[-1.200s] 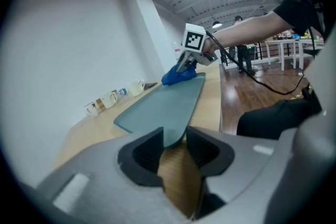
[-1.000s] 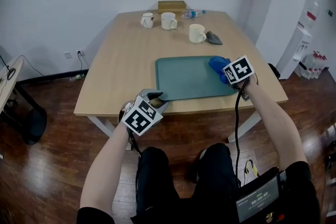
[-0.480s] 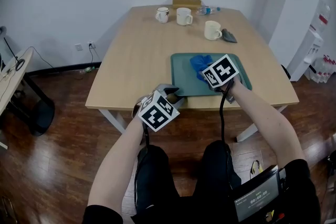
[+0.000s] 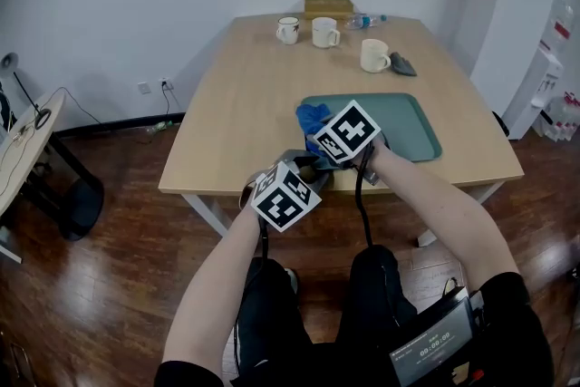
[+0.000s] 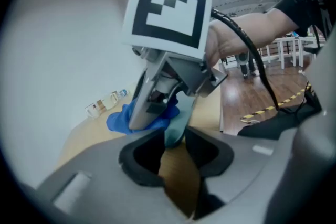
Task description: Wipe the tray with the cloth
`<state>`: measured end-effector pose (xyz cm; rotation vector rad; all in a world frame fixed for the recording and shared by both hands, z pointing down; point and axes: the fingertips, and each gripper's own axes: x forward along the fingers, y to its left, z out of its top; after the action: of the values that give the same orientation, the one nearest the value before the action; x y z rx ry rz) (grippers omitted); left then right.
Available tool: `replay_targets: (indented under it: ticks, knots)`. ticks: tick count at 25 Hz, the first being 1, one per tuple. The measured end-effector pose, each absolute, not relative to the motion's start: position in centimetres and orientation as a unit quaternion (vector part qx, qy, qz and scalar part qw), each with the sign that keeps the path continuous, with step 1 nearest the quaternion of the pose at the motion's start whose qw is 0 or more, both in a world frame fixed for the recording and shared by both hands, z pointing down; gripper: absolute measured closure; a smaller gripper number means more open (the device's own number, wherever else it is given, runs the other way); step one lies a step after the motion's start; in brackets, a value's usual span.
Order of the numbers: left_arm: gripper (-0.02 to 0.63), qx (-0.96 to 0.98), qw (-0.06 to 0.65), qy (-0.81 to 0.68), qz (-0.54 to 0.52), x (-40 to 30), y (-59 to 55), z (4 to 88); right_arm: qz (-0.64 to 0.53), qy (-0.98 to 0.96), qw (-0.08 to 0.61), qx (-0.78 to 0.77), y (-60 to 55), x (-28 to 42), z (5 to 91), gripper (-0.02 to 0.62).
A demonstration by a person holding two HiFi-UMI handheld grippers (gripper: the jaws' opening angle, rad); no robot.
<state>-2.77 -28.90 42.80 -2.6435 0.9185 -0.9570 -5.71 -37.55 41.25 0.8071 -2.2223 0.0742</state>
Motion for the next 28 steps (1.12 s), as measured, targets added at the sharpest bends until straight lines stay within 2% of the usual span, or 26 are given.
replay_targets:
  ticks: [4,12,17,22,28]
  knots:
    - [0.48,-0.89,0.092,0.308,-0.323,-3.2,-29.1,43.0,0.037,-0.866,0.356,0.348,-38.8,-1.7,39.9,0.482]
    - [0.48,-0.889,0.09,0.309,-0.325,-2.3,-28.9,42.3,0.06,-0.811,0.369,0.451,-40.2,14.5,38.5,0.482]
    - [0.48,-0.889,0.094,0.31,-0.324,-3.1,-29.2,42.7,0.079,-0.777,0.367,0.505,-40.5,20.9,39.8,0.482]
    - [0.482,-0.891,0.099,0.308,-0.319,-3.4,-29.1,43.1,0.089,-0.766,0.36,0.526,-40.4,23.5,41.0,0.482]
    - [0.485,-0.891,0.103,0.307,-0.318,-2.9,-28.9,42.6,0.091,-0.779,0.363,0.503,-39.5,21.6,41.3,0.482]
